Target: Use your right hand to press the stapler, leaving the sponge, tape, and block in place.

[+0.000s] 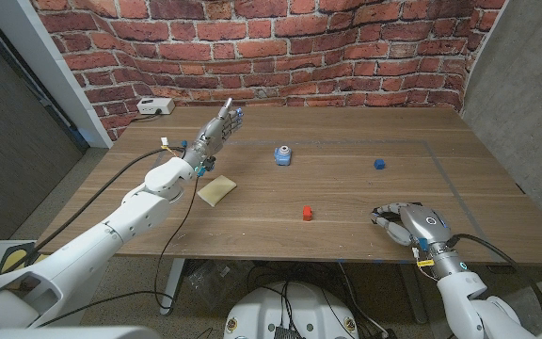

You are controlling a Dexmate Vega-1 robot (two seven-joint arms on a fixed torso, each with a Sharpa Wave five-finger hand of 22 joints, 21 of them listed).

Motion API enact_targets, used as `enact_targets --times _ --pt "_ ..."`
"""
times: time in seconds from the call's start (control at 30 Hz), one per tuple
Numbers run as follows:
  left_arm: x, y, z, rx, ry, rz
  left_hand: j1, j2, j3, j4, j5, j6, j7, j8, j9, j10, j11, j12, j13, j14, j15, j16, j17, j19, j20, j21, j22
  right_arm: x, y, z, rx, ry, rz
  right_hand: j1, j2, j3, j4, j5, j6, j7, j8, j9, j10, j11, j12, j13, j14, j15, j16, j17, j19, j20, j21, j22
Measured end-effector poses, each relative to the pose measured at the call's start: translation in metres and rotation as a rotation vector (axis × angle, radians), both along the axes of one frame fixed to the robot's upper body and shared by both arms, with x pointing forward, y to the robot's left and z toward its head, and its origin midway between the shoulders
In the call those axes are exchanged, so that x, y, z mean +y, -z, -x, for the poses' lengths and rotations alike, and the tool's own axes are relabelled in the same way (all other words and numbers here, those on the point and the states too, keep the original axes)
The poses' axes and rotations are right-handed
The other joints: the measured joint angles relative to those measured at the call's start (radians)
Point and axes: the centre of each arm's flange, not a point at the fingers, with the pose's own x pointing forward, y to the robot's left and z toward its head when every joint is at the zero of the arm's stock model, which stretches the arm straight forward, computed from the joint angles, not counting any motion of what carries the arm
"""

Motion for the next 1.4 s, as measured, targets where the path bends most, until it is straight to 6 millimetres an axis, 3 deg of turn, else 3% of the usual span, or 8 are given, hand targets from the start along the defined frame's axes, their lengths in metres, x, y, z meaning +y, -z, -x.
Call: enact_targets --times 0.23,0.43,0.87,1.4 --pt "0.002 0.002 0.0 0.002 -0.003 0.001 0.0 0.0 0.0 0.0 0.0 0.0 0.0 0.0 0.0 0.0 0.0 0.0 0.0 0.0 0.0 0.0 0.0 0.0 0.0 -0.001 0.0 0.001 -0.004 0.003 -0.008 -0.003 0.0 0.0 0.0 0.0 0.0 0.0 0.007 -0.003 0.006 0.001 0.007 -0.007 0.014 0.003 0.007 0.007 0.0 0.001 0.003 0.004 0.002 0.001" --pt "0.003 0.003 0.0 0.001 0.0 0.005 0.0 0.0 0.0 0.0 0.0 0.0 0.0 0.0 0.0 0.0 0.0 0.0 0.0 0.0 0.0 0.0 0.0 0.0 0.0 -0.004 0.0 0.007 -0.016 0.009 -0.055 -0.02 0.012 0.0 0.0 0.0 0.0 0.0 0.063 0.049 0.008 0.002 0.049 0.028 0.016 0.006 0.018 0.007 0.008 0.004 0.009 -0.002 0.004 0.002" --pt "0.005 0.004 0.001 0.001 -0.001 0.007 0.0 0.0 0.0 0.0 -0.002 0.0 0.0 0.0 0.0 0.0 0.0 0.0 0.0 0.0 0.0 0.0 0.0 0.0 0.0 -0.004 0.0 0.016 -0.035 0.017 -0.129 -0.048 0.023 0.0 0.0 0.0 0.0 0.0 0.07 0.071 -0.004 0.004 0.045 0.032 0.012 0.004 0.018 0.007 0.003 0.003 0.009 -0.002 0.004 0.002" --pt "0.007 0.001 0.003 -0.01 -0.002 0.011 0.0 0.0 -0.007 0.001 -0.008 0.0 0.0 0.0 0.0 0.0 0.0 0.0 0.0 0.0 0.0 0.0 0.0 0.0 0.0 -0.012 0.0 0.02 -0.055 0.025 -0.229 -0.044 0.008 0.0 0.0 0.0 0.0 0.0 0.028 0.068 -0.028 0.003 0.035 0.032 0.005 0.004 0.018 0.007 -0.001 0.003 0.009 -0.002 0.004 0.002"
